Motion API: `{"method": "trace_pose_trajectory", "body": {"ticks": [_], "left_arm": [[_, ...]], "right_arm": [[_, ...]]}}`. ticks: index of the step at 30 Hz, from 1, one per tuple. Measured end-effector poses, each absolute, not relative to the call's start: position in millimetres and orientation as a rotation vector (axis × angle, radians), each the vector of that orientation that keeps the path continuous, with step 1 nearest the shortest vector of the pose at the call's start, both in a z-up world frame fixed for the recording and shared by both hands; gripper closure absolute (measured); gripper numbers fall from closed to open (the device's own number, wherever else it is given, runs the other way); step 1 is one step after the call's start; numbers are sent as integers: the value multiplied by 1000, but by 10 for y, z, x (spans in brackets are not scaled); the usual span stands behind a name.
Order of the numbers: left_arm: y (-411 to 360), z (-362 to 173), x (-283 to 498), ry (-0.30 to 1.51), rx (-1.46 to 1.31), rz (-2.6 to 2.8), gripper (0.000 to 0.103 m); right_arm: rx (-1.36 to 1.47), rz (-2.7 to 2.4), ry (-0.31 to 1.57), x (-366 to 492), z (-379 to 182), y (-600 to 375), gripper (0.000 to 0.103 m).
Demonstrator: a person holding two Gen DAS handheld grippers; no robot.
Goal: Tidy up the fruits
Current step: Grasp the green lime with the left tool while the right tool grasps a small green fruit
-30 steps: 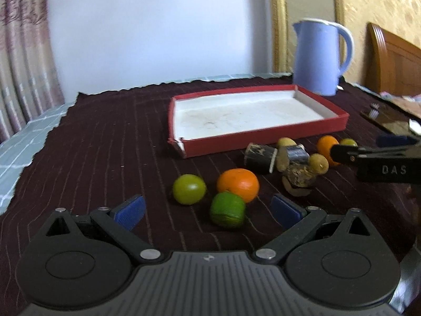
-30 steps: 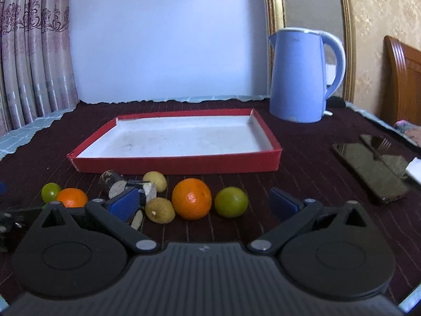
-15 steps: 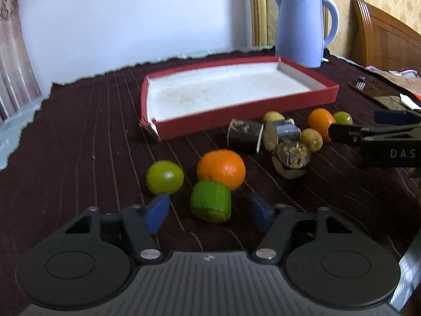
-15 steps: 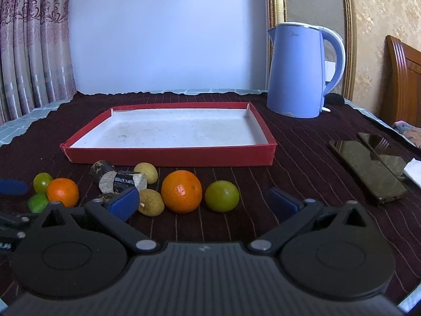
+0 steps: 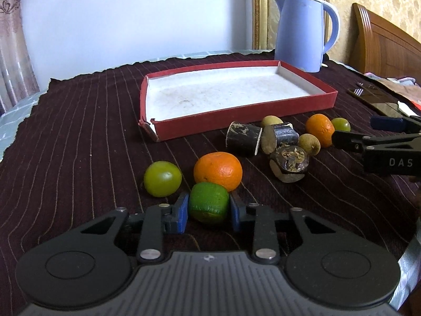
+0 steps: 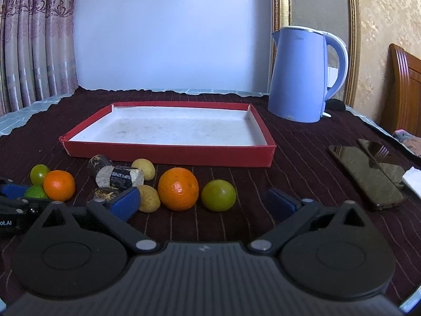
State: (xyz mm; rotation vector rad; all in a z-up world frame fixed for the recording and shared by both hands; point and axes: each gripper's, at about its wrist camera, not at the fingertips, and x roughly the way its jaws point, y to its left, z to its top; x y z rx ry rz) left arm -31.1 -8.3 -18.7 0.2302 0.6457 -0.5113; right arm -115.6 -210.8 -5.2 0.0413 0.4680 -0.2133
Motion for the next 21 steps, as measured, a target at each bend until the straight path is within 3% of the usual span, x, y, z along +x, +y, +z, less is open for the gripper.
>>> {"method": "trace_pose_trajectory", "body": {"ticks": [15, 21], "left_arm": [[-49, -23, -415, 568, 238, -479, 72], [-109, -25, -423, 566, 246, -485, 72]], "right_arm": [[-15, -177, 550, -1048, -77, -2423, 26], [-35, -54, 593, -845, -81, -2575, 45]]}}
